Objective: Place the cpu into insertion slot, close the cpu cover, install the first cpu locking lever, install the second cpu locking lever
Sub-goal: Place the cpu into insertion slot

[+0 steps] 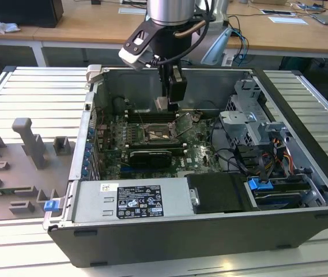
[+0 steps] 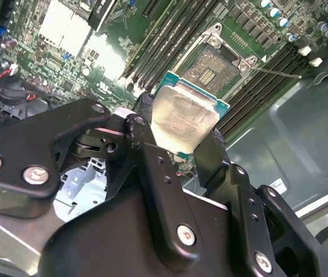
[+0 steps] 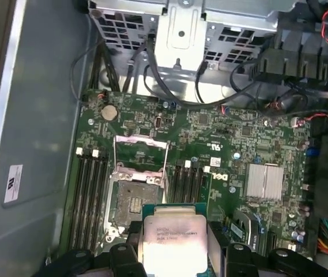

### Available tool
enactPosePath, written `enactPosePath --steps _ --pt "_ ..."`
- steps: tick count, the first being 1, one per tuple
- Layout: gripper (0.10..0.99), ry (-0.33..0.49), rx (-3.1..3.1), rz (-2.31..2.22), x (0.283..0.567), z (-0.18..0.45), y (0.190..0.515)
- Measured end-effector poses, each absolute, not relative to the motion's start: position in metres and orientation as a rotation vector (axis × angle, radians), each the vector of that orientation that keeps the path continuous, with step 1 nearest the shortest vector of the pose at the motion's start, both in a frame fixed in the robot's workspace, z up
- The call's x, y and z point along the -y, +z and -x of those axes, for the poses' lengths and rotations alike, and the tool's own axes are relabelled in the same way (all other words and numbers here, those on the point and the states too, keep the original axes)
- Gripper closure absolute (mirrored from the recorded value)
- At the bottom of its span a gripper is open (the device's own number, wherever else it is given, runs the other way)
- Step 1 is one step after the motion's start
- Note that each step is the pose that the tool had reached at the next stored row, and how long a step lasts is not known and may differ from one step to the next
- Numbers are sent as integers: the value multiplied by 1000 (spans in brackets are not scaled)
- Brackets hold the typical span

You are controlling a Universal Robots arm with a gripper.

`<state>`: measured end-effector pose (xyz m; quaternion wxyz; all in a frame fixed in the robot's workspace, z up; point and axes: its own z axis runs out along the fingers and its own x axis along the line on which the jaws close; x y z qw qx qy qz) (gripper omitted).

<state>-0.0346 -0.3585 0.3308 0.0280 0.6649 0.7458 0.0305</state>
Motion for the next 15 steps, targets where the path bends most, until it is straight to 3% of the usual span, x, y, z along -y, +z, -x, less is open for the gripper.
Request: enactPosePath --steps 15 --pt "553 78 -2221 -2136 346 35 295"
